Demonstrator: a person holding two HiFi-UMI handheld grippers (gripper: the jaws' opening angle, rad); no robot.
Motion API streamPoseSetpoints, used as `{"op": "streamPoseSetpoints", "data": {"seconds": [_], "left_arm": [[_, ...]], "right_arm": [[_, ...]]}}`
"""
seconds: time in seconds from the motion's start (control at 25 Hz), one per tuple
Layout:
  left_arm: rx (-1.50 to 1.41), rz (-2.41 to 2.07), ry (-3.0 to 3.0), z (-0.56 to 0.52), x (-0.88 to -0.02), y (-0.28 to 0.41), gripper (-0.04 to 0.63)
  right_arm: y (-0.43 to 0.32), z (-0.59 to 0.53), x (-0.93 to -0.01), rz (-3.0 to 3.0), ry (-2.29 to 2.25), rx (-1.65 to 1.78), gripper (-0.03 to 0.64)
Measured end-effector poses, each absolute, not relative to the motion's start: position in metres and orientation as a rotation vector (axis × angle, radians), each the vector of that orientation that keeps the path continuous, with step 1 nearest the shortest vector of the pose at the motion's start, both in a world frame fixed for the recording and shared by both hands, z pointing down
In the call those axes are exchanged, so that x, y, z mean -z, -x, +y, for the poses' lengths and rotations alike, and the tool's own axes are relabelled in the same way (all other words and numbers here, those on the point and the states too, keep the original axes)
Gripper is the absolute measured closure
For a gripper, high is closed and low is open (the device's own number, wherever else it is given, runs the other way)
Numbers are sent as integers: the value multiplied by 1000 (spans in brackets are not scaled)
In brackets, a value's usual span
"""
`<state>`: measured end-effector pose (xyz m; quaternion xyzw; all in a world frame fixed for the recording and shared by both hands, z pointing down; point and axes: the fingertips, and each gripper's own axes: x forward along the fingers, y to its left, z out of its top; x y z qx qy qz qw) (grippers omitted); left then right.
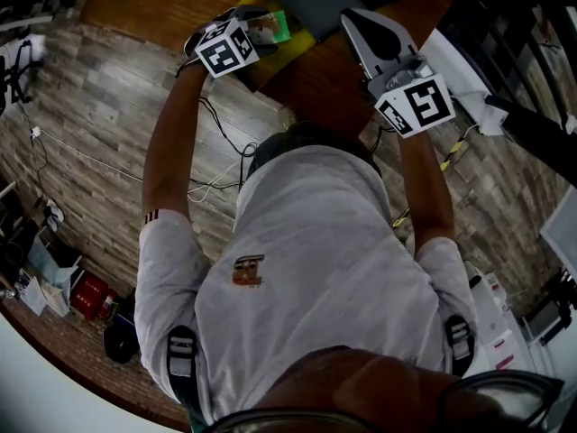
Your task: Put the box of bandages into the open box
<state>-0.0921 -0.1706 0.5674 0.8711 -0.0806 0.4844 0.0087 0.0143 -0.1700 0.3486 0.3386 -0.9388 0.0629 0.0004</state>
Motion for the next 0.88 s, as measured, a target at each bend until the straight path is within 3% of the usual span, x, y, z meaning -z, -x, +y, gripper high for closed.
{"op": "streamPoseSetpoints", "data": {"seconds": [0.88], "left_arm": [[-1591,-170,-2647,-174,-596,85,227]], "right_arm": [[-37,-173,-362,-2908,-1129,-228,584]]}}
